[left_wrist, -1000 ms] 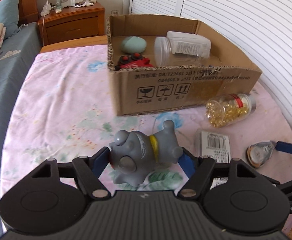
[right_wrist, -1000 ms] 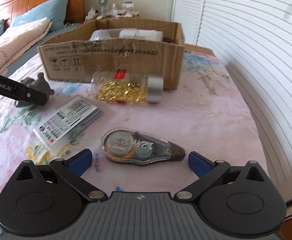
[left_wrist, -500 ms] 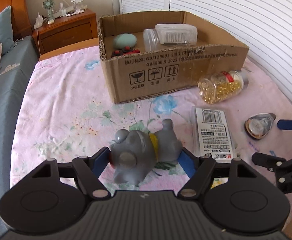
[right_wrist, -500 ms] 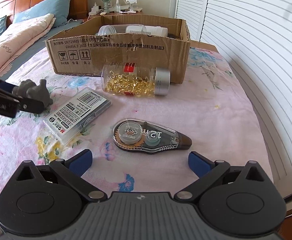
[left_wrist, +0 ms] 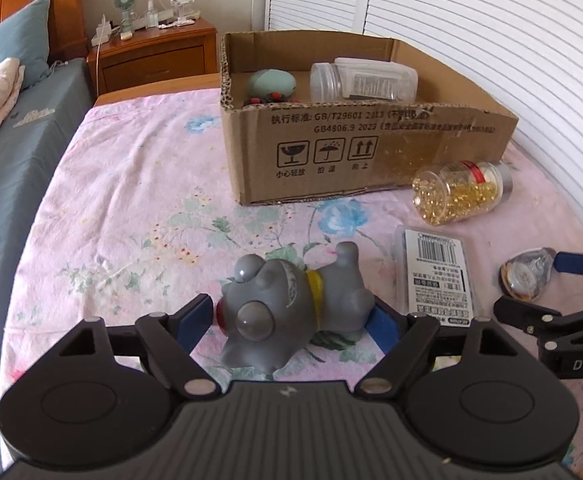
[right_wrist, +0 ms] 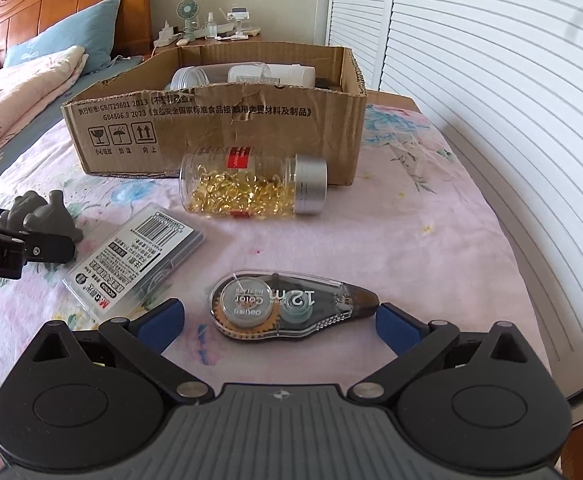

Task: Organize rigid objects
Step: 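Grasp the grey elephant toy with the left gripper while the right gripper grasps the correction tape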

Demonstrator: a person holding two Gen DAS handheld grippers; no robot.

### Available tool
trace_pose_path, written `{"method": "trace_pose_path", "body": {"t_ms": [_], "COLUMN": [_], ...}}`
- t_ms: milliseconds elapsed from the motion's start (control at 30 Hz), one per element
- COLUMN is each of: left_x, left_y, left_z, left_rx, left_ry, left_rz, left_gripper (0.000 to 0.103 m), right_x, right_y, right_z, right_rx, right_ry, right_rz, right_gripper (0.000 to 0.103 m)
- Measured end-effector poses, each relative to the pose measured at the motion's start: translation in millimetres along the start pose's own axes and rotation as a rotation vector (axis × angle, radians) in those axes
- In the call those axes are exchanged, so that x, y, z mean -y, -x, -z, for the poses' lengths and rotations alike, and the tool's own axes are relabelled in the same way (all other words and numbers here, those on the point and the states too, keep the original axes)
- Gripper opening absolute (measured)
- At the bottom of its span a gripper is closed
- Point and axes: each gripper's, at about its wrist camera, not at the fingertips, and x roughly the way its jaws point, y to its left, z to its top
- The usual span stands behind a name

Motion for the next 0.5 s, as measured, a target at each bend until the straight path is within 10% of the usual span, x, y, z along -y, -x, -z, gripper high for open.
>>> {"method": "trace_pose_path", "body": {"t_ms": [500], "left_x": [-5], "left_y": [4], "left_z": [-11], "left_rx": [-0.026], "left_ry": [-0.027], "left_rz": [0.046], "left_gripper": [0.073], "right_x": [7], "right_y": [4], "right_z": [-12], "right_rx": [-0.020], "right_ry": [0.026], "right_rz": [-0.021], "right_gripper": [0.092]}}
